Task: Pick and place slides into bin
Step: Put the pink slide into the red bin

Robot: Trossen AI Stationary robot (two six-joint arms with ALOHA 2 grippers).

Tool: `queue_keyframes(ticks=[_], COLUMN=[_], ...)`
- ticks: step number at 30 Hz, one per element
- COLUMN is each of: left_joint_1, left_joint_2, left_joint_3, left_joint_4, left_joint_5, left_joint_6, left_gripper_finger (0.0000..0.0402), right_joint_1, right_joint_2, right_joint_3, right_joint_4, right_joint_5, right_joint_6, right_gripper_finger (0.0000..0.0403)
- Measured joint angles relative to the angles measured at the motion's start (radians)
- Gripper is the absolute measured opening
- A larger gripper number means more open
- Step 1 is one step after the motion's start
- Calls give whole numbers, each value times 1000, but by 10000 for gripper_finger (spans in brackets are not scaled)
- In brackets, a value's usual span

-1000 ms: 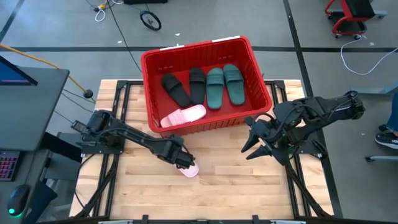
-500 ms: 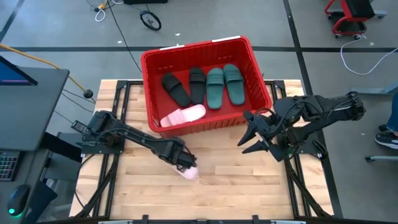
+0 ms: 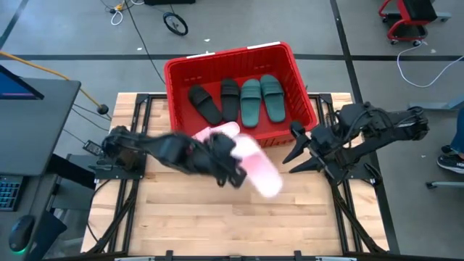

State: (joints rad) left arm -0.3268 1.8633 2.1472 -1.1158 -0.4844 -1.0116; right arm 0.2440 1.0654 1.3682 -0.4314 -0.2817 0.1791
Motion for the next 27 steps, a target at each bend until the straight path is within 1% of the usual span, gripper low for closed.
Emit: queue_keyframes(ticks=[3,5,7,9,11,12,14,17,19,21,27], left_joint_1=[53,110,188,270,351,388,452,518,541,554,561], left_joint_2=[-1,-2,-7,-12,-2,7,39,105,151,204,365], left_joint_3=[139,199,206,187,162,147,109,47,19,12,7], left_joint_4=[-3,-2,28,66,99,132,190,329,415,459,478], left_joint_5=[-115,-163,-173,-169,-151,-126,-48,59,89,94,137], left_joint_6=[138,227,286,298,302,302,301,260,211,156,-28], left_gripper_finger=[3,2,2,2,1,1,1,1,1,1,1], right_joint_1=[0,0,0,0,0,0,0,0,0,0,0], right_joint_2=[-16,-23,-29,-30,-30,-30,-29,-29,-29,-30,-31], right_joint_3=[0,0,0,0,0,0,0,0,0,0,0], right_joint_4=[3,4,4,6,6,7,6,6,6,5,2], right_joint_5=[0,0,0,0,0,0,0,0,1,0,0], right_joint_6=[0,6,11,11,11,11,11,12,13,35,142], right_gripper_finger=[142,142,142,142,142,142,142,142,142,142,142])
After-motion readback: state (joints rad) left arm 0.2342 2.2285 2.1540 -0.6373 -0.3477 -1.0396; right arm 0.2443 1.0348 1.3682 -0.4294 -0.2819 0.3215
